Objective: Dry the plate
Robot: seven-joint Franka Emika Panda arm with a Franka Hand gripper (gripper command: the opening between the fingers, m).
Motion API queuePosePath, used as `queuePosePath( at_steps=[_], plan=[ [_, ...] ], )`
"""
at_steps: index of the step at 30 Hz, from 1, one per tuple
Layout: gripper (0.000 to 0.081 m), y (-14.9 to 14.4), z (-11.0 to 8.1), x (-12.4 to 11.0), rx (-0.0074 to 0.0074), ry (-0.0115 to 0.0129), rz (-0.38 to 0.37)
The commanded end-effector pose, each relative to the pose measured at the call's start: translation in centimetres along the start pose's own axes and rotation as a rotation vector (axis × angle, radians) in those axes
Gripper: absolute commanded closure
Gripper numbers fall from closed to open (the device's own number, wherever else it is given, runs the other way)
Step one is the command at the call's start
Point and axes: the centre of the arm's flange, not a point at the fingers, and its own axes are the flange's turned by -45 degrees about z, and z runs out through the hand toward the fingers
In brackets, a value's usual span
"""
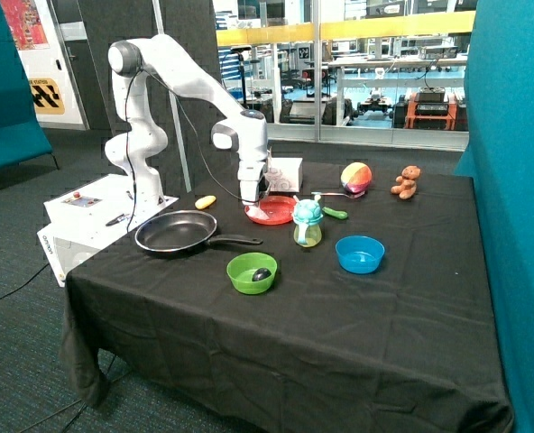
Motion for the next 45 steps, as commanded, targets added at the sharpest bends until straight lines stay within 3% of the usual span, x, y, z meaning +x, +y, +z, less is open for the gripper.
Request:
queuePosePath(
  at_steps=[1,10,18,30,39,45],
  plan=[
    [0.0808,-3.9,0.5,-0.6,-0.0035,0.005,-0.06],
    [0.0808,-7.3,1.0,1.5,-0.0036,0.0049,-0.082],
    [0.0808,-8.2,0.4,4.6,-0.0036,0.0049,-0.077],
    [0.0808,-5.0,-0.6,7.5,-0.0034,0.005,-0.01],
    [0.0808,-1.7,-2.5,7.1,-0.0033,0.0051,0.034],
    [0.0808,-0.8,-4.2,6.4,-0.0033,0.0051,0.019]
  ],
)
